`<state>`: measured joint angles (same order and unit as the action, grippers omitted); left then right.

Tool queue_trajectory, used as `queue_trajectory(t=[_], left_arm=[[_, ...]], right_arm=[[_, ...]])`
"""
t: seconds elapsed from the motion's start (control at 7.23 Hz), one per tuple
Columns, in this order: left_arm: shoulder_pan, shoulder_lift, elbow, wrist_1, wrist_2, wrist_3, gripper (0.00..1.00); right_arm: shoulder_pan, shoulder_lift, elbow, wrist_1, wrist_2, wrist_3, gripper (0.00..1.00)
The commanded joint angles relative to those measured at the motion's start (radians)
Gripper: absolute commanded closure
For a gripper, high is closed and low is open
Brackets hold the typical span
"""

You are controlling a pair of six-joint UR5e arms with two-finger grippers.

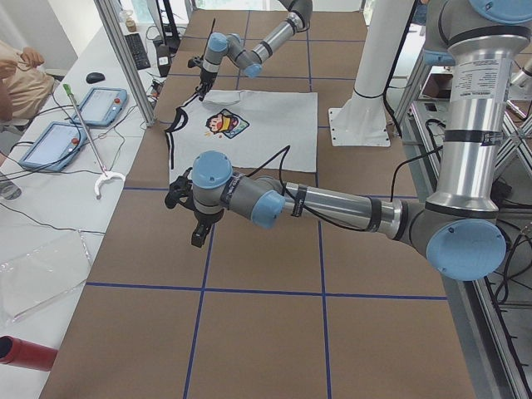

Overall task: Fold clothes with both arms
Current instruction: 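Grasp the sleeve nearest the right gripper and fold it toward the shirt center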

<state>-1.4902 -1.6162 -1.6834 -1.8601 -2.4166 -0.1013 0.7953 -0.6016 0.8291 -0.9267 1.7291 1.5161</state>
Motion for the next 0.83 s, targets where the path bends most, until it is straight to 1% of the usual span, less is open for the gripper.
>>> queue_trajectory(t=[0.0, 0.14, 0.28, 0.42, 0.55, 0.69], left_arm=[[-0.001, -0.001, 0.001, 0.002, -0.004, -0.001, 0.0], [0.001, -0.001, -0.001, 0.004, -0.004, -0.002, 0.0], [0.002, -0.005, -0.001, 0.001, -0.004, -0.017, 0.0], [0.011, -0.051, 0.005, -0.014, -0.004, -0.15, 0.0], [0.093, -0.112, 0.007, -0.022, -0.004, -0.257, 0.0], [0.167, -0.176, 0.017, -0.022, -0.001, -0.344, 0.0]], right_arm=[[0.018, 0.005, -0.018, 0.0, -0.028, -0.011, 1.0], [0.013, 0.006, -0.018, 0.005, -0.026, -0.011, 0.84], [0.01, 0.005, 0.004, 0.006, -0.022, -0.019, 0.01], [0.004, -0.013, 0.049, 0.005, -0.017, -0.08, 0.0], [0.001, -0.058, 0.114, 0.002, -0.019, -0.112, 0.0], [0.012, -0.104, 0.23, -0.033, 0.036, -0.113, 0.0]])
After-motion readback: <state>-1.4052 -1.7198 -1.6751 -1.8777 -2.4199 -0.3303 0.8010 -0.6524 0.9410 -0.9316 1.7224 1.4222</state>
